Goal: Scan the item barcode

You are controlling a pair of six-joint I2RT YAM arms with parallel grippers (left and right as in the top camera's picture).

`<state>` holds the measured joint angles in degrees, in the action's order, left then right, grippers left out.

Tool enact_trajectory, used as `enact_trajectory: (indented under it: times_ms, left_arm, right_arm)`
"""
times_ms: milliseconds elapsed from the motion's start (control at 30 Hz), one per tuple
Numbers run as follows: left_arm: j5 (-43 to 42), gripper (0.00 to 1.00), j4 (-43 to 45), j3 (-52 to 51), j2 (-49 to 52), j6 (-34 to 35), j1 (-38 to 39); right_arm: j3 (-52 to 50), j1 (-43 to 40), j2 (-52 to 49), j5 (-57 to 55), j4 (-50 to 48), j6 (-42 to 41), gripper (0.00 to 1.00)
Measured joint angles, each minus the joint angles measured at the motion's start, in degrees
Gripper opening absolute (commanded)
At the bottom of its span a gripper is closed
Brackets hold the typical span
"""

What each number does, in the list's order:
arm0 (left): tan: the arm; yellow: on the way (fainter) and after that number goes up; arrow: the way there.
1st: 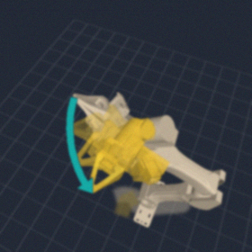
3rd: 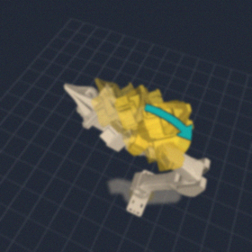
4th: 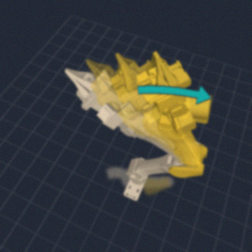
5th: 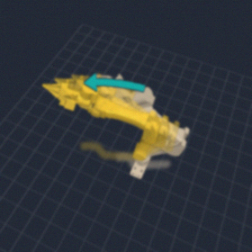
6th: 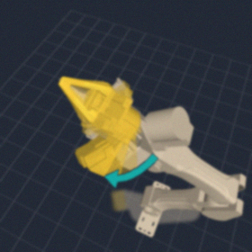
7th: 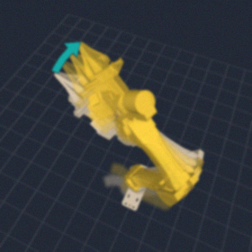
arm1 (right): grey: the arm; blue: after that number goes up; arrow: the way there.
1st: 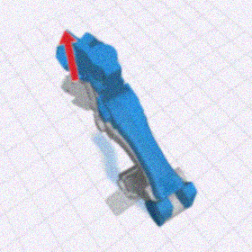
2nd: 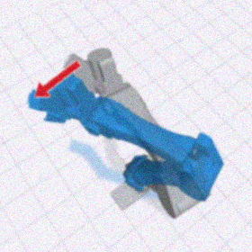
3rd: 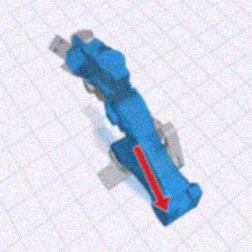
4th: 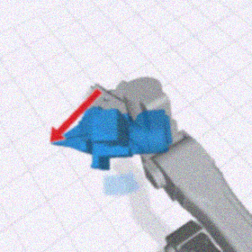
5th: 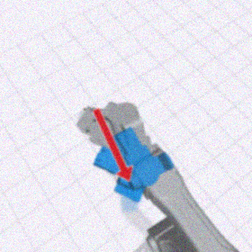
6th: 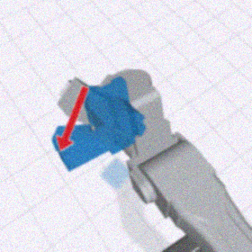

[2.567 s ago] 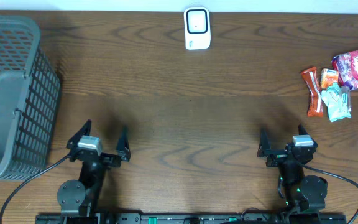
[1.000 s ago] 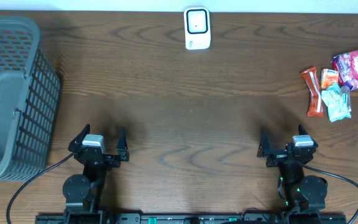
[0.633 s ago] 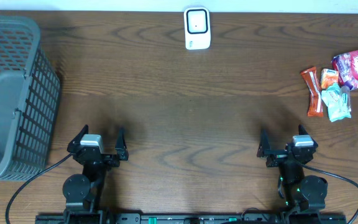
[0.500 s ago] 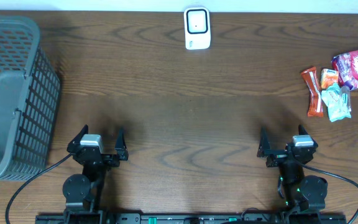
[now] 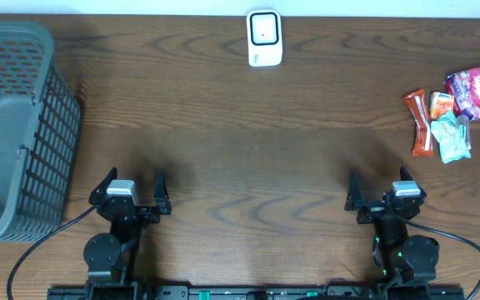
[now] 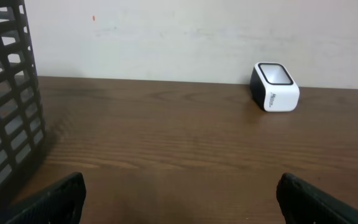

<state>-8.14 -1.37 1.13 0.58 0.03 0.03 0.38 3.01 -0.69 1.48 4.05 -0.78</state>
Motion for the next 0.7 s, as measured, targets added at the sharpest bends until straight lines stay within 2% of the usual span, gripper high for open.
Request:
enact_trajectory:
  times_ms: [700]
  left_arm:
    - [1.2, 0.98, -0.2, 0.1, 0.0, -3.5, 0.0]
  right_arm:
    - [0.0, 0.0, 0.0, 0.0, 0.0, 0.0, 0.99]
